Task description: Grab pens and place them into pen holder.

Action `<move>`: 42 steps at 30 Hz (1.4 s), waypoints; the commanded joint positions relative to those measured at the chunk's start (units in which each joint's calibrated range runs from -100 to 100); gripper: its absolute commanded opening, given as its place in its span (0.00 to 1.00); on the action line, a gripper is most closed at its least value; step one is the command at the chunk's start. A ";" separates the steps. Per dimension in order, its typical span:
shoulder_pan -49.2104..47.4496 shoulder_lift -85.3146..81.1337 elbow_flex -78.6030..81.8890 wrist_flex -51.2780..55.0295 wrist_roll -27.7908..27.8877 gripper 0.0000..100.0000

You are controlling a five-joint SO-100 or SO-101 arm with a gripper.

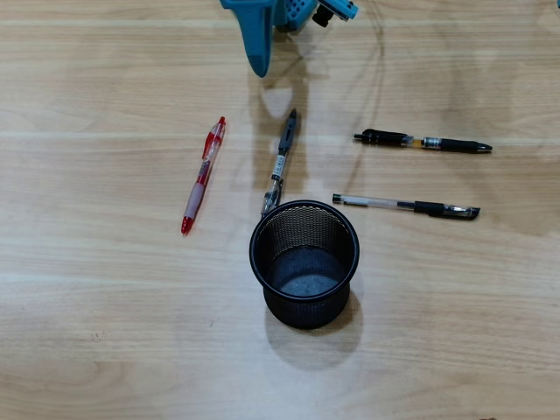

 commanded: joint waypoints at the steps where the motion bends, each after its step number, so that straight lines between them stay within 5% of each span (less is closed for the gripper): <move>1: -1.92 3.97 -7.97 3.96 -1.74 0.02; 17: -35.39 17.81 -12.50 11.34 -3.53 0.02; 31: -42.70 24.26 -16.66 11.15 -10.59 0.03; 42: -48.65 37.34 -26.71 12.52 -15.15 0.32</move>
